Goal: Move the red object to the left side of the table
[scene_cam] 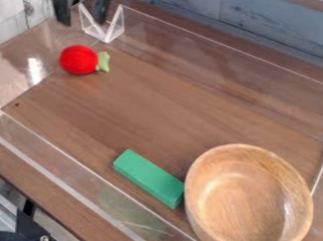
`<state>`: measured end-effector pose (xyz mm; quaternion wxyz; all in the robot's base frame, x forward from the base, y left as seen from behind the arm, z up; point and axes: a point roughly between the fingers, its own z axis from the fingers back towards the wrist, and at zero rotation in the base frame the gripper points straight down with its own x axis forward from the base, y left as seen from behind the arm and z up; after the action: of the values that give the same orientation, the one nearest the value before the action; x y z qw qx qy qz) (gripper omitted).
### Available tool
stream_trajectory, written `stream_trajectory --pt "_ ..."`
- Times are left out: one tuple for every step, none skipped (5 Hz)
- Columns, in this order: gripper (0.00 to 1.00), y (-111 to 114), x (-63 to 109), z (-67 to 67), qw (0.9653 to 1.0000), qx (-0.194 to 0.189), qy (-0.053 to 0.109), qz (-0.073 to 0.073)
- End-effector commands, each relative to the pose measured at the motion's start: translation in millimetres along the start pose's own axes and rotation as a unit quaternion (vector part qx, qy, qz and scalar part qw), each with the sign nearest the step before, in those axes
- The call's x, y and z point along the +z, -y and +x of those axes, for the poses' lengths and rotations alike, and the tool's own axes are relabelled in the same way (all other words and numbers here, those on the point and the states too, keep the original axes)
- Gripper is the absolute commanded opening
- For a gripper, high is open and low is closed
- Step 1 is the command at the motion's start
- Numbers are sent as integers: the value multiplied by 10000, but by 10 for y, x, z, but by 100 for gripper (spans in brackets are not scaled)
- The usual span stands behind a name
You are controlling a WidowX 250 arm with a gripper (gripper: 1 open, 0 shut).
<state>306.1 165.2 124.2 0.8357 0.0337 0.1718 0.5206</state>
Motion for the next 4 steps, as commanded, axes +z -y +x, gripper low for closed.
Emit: stream_trajectory --pt "100 -29 370 -280 9993 -118 252 -261" --pt "100 50 444 -489 9994 -74 150 -294" --pt "100 200 409 -646 9996 19 -15 -273" --pt "100 274 321 -633 9995 160 -120 -257"
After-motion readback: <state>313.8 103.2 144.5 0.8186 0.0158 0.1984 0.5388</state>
